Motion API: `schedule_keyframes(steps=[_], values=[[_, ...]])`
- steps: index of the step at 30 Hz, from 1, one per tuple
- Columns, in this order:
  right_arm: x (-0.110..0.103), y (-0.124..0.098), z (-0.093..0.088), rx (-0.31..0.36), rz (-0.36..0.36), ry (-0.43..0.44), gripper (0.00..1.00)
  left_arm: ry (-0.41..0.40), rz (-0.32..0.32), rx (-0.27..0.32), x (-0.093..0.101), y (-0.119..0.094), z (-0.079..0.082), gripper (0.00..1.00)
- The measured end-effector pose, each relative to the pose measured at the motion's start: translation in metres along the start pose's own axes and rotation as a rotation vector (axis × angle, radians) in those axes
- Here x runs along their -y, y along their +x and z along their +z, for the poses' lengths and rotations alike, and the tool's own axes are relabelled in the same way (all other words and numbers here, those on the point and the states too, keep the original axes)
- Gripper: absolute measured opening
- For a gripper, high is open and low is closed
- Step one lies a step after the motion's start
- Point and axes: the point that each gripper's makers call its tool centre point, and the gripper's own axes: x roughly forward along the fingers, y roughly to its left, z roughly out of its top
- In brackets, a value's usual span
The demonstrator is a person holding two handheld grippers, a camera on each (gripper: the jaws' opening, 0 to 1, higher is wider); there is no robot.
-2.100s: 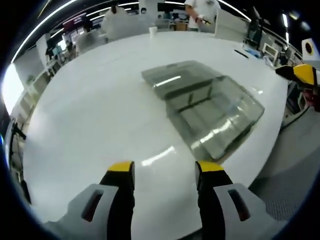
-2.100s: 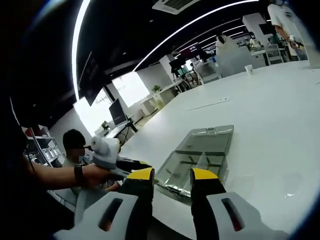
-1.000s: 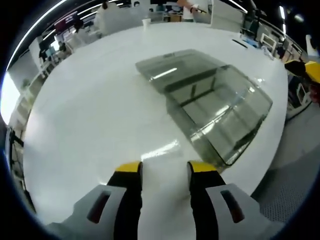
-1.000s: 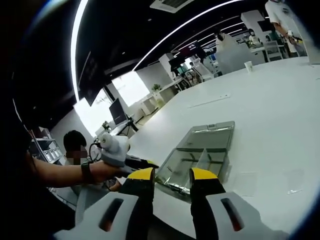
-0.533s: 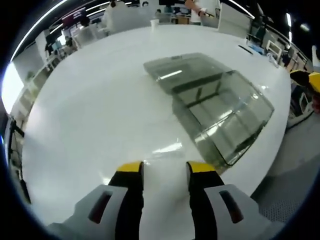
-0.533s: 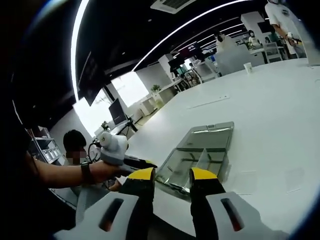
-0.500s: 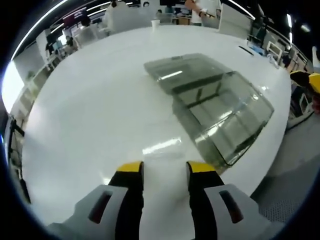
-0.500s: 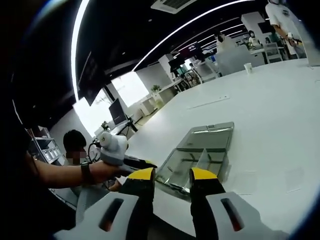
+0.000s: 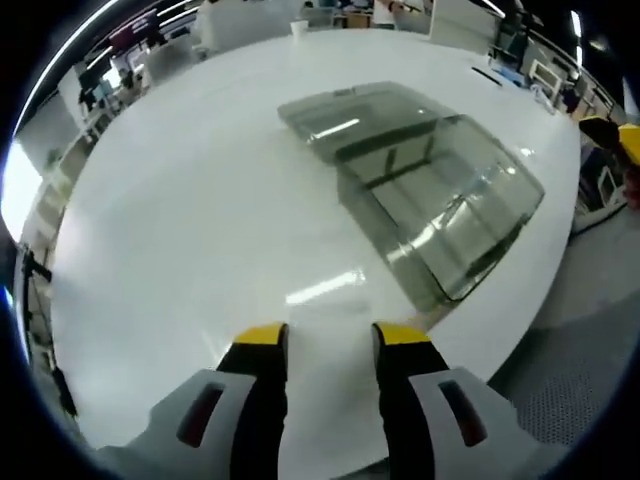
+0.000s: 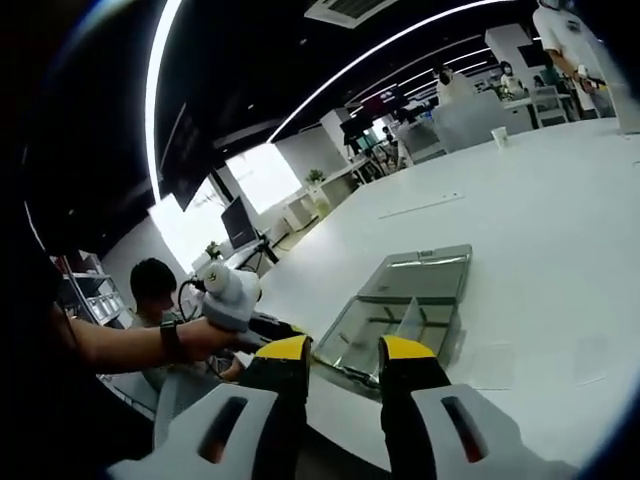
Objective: Insert the divider into the dual guide fixture by aligning both edges with the guide slots and pushing it downward to the bottom, including one-sided entry, uneven engagement, binding, and posture correction.
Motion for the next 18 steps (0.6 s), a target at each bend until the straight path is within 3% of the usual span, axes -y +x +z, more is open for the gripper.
schedule_keyframes(steps=[2,4,11,13,16,18], values=[[-0.0006,0.0004,-0.0007,-0.001,0.002,0.003,0.23,0.056,-0.012,-0.063,0.0002,-0.0006,-0.0051,0.33],[-0.0010,0.0008,-0.0015,-0.004,0.003,0.000,0.23,0.030,-0.033,-0.089,0.0034,0.0004,-0.0064,0.33],[0.0013,-0.0006,-0.0016,-0.003,-0.003,0.005,0.23,0.049,-0.029,-0.143,0.0024,0.0021,-0.0042,0.33],[0.0011,-0.0006,-0.0014,-0.003,-0.003,0.006,0.23,0.081,-0.041,-0.133,0.0022,0.0021,-0.0044,0.33],[-0.0004,0.0002,0.0006,-0.002,0.005,0.003,0.24,0.023,-0.034,-0.082,-0.0021,-0.0016,-0.0018,0.31],[-0.0033,0.0015,0.0025,0.002,0.018,0.000,0.25,-0.002,-0.053,-0.083,0.0013,-0.0050,-0.0063,0.31]])
